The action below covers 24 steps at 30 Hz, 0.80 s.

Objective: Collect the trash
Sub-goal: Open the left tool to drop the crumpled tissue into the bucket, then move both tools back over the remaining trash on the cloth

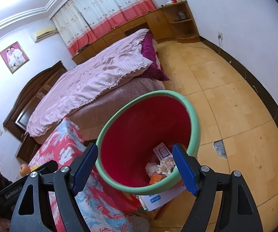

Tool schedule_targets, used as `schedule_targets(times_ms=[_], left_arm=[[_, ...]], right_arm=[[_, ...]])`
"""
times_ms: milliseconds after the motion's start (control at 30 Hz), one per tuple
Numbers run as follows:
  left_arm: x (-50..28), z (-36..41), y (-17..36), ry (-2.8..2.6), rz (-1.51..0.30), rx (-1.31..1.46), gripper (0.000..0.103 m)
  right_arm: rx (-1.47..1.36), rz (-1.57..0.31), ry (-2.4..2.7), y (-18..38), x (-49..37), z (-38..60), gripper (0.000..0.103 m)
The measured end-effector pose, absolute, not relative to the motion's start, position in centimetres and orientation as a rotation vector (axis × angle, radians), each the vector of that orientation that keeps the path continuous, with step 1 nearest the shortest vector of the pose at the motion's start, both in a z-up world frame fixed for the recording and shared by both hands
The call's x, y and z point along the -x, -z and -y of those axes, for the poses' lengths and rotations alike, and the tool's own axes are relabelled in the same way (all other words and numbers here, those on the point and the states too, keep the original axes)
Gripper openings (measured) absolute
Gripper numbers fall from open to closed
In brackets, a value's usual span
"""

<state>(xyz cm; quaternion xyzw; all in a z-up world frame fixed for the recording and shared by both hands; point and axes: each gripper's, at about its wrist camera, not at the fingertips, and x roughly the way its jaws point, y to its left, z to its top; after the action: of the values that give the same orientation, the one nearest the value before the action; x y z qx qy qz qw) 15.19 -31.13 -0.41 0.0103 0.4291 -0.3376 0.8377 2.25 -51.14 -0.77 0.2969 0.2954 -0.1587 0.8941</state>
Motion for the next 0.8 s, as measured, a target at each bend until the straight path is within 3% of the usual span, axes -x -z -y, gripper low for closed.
schedule_targets(times_ms=[800], left_arm=[[-15.0, 17.5, -0.6, 0.471, -0.867, 0.12, 0.049]], right_arm=[[-0.506, -0.706, 0.116, 0.4, -5.4, 41.4, 0.08]])
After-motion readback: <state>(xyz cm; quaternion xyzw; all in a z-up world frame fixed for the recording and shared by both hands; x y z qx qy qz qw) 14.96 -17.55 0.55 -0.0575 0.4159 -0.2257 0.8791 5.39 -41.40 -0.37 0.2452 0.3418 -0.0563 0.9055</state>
